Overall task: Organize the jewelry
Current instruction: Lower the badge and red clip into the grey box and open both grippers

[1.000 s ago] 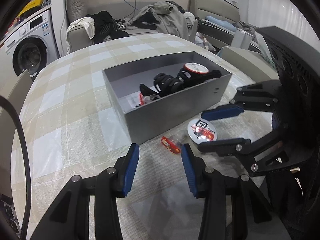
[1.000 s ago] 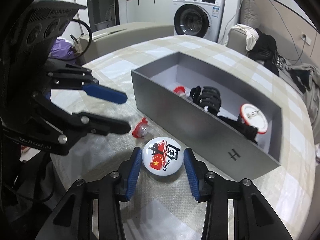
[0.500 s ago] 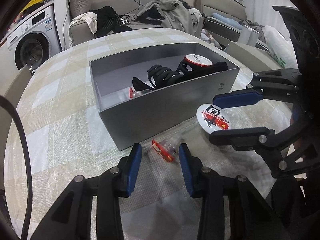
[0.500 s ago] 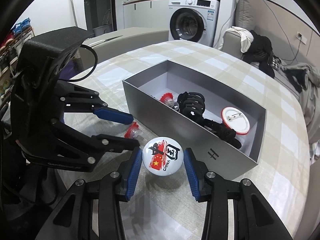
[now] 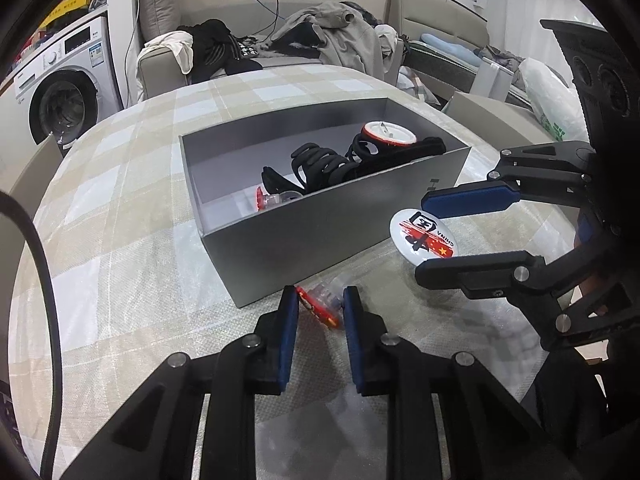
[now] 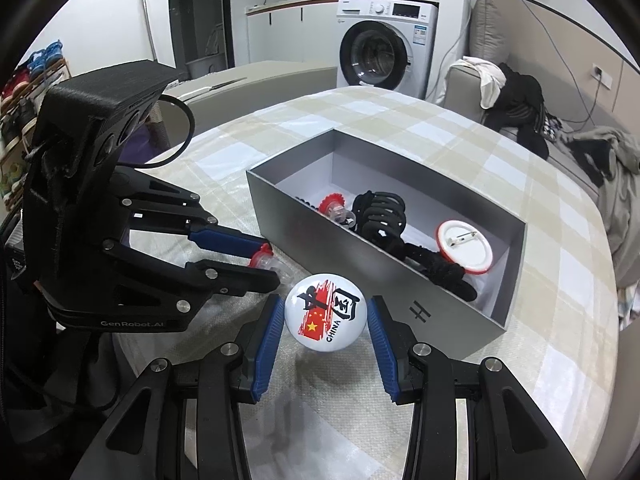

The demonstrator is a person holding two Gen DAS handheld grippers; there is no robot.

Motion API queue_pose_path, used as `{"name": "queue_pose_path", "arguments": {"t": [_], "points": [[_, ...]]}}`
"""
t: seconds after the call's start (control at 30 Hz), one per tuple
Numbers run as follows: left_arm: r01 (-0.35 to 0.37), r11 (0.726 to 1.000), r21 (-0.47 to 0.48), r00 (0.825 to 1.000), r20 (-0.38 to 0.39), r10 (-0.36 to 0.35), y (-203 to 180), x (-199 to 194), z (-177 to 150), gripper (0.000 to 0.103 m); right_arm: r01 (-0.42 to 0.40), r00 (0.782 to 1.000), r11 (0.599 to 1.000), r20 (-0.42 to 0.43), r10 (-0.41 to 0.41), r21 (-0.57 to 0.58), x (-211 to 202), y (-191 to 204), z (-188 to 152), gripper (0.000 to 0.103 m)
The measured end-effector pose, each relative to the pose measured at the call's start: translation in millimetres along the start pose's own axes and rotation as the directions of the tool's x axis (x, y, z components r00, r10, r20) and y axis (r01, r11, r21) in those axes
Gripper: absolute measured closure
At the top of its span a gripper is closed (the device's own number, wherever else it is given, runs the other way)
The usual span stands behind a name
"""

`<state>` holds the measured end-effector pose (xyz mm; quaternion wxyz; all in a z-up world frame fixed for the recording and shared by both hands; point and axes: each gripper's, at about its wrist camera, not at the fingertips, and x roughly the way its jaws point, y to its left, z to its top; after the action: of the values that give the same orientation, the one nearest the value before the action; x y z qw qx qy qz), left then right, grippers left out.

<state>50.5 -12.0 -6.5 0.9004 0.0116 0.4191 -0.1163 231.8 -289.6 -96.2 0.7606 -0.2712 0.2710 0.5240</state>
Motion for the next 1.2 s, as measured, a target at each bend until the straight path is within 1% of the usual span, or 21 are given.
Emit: {"name": "queue_pose_path", "arguments": {"t": [0.13,0.3,0.43,0.6,0.67,0.8,1.0,1.1,1.2], "points": [[0.000,1.000,-0.001,1.000,0.021,0.000,-0.3,-7.1,2.7,0.086,-0.010,1.000,1.000,0.029,0.009,0.011,-9.4,-0.9,3.6,0.061],[-0.008,1.000,-0.011,0.997,0.071,0.009,0.6,-20.2,8.1,0.086,-0.020,0.994,0.999,0.108,0.016,0.028,-29.7,-1.3,14.3,0.061],[-0.028,0.999,-0.033,0.993,0.111,0.032,4.1,-27.3,12.3,0.086,-0.008,0.987,0.998,0.159,-0.001,0.060,-39.7,-6.6,18.0,0.061],[-0.036,0.997,-0.070,0.987,0.151,0.047,10.4,-30.4,16.6,0.086,-0.002,0.977,0.991,0.213,-0.027,0.133,-46.2,-21.8,19.3,0.061],[-0.032,0.996,-0.088,0.985,0.164,0.046,13.1,-31.5,19.1,0.086,0.004,0.973,0.986,0.225,-0.042,0.164,-47.8,-27.8,19.0,0.061],[-0.042,0.993,-0.111,0.980,0.188,0.063,18.0,-34.4,23.6,0.086,-0.017,0.972,0.972,0.230,-0.038,0.234,-45.9,-41.3,16.3,0.061],[-0.041,0.990,-0.138,0.973,0.218,0.070,23.9,-37.0,30.5,0.086,-0.020,0.970,0.957,0.236,-0.051,0.289,-44.8,-53.3,14.0,0.061],[-0.044,0.990,-0.137,0.971,0.227,0.074,24.0,-34.6,35.9,0.086,-0.012,0.967,0.950,0.245,-0.068,0.311,-43.8,-56.5,15.2,0.061],[-0.061,0.990,-0.127,0.969,0.229,0.089,23.1,-29.9,39.9,0.086,-0.024,0.965,0.942,0.255,-0.066,0.335,-40.0,-60.1,16.9,0.061]]}}
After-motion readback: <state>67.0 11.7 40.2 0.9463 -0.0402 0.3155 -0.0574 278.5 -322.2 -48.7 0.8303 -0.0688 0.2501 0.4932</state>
